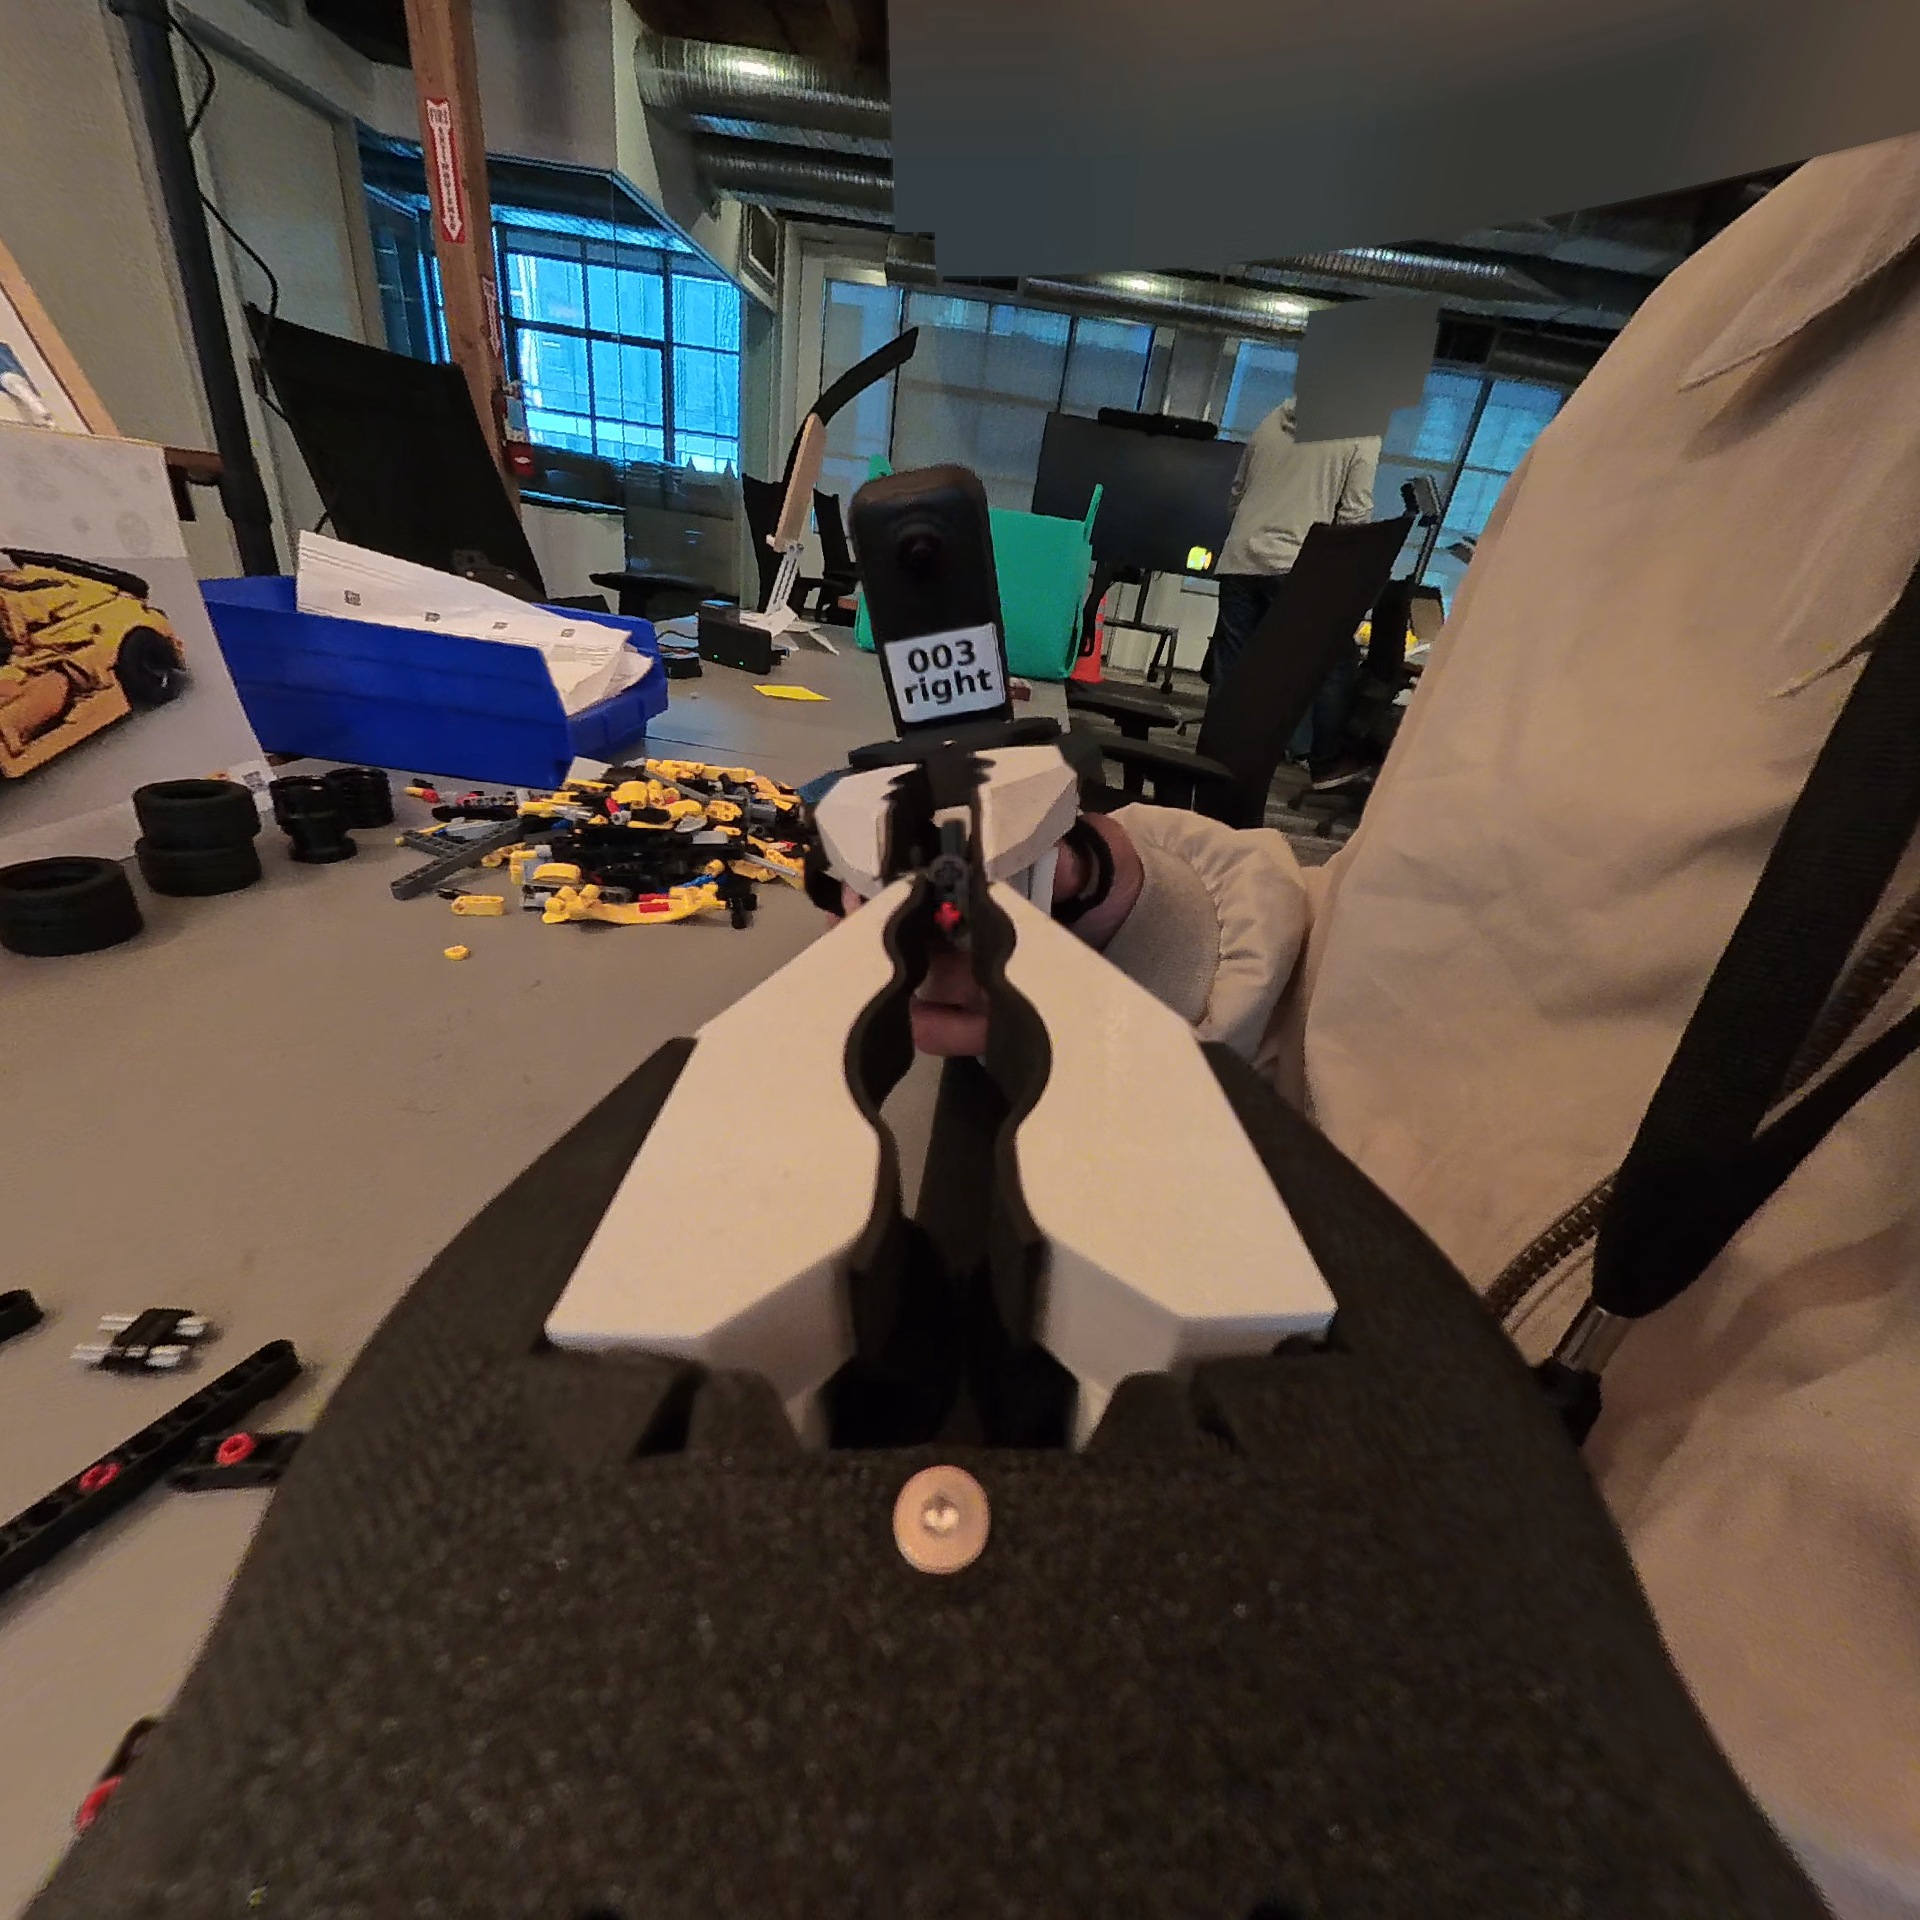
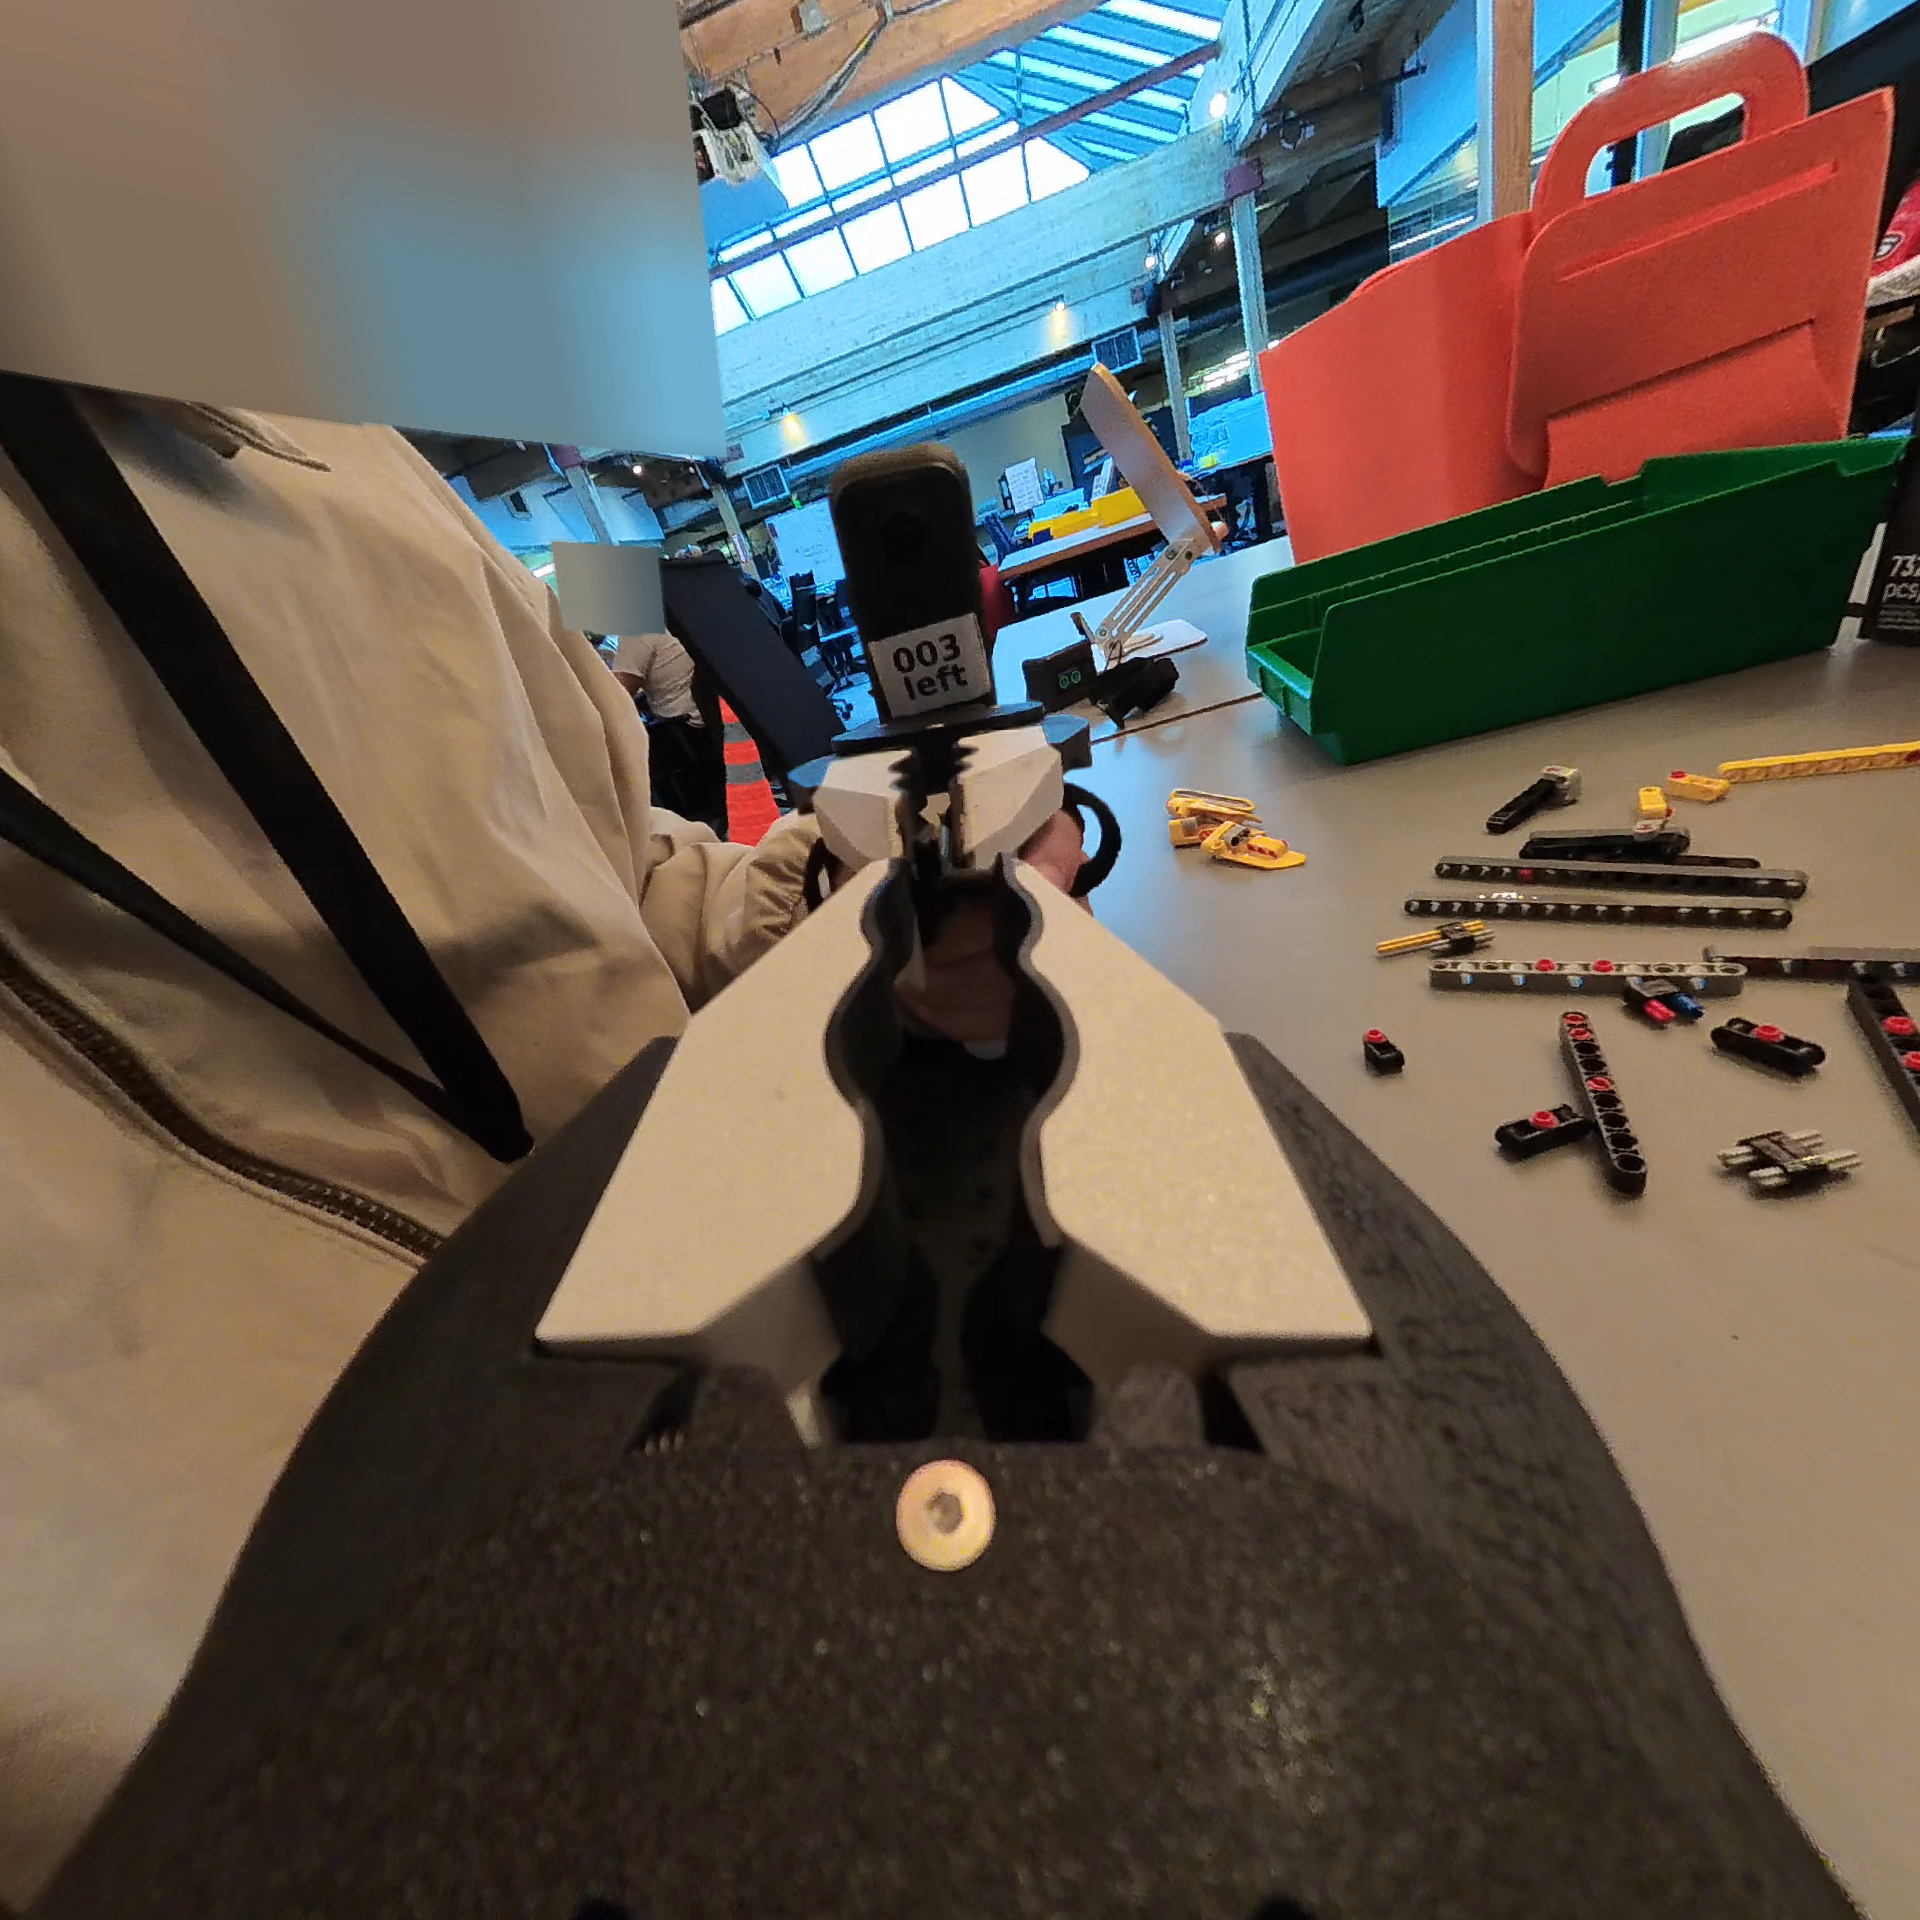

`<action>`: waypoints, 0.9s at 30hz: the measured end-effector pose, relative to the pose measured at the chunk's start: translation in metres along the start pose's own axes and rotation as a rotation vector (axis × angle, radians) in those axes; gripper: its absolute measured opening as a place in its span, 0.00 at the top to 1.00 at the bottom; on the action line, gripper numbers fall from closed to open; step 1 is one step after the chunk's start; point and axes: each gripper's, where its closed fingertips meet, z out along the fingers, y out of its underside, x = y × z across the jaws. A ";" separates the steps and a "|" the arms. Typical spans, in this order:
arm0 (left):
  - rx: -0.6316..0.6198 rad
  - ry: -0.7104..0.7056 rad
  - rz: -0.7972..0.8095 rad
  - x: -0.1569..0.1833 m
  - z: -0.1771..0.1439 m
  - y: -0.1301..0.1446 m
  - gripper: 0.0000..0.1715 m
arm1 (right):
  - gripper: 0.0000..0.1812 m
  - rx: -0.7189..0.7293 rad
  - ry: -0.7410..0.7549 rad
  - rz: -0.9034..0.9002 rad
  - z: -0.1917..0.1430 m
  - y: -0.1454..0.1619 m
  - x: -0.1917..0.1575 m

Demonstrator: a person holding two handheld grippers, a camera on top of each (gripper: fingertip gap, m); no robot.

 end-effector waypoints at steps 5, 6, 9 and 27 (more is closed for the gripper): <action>0.019 0.007 -0.028 0.000 0.000 -0.002 0.97 | 0.91 0.006 -0.007 0.010 -0.001 0.000 -0.001; 0.020 0.006 -0.031 0.000 -0.001 -0.002 0.97 | 0.91 0.004 -0.006 0.014 0.000 0.000 0.000; 0.024 0.003 -0.033 -0.001 0.000 -0.002 0.97 | 0.92 0.010 -0.008 0.021 0.000 0.000 0.001; -0.033 -0.021 -0.073 -0.005 0.011 0.009 0.96 | 0.91 -0.030 -0.020 0.172 -0.009 0.006 0.008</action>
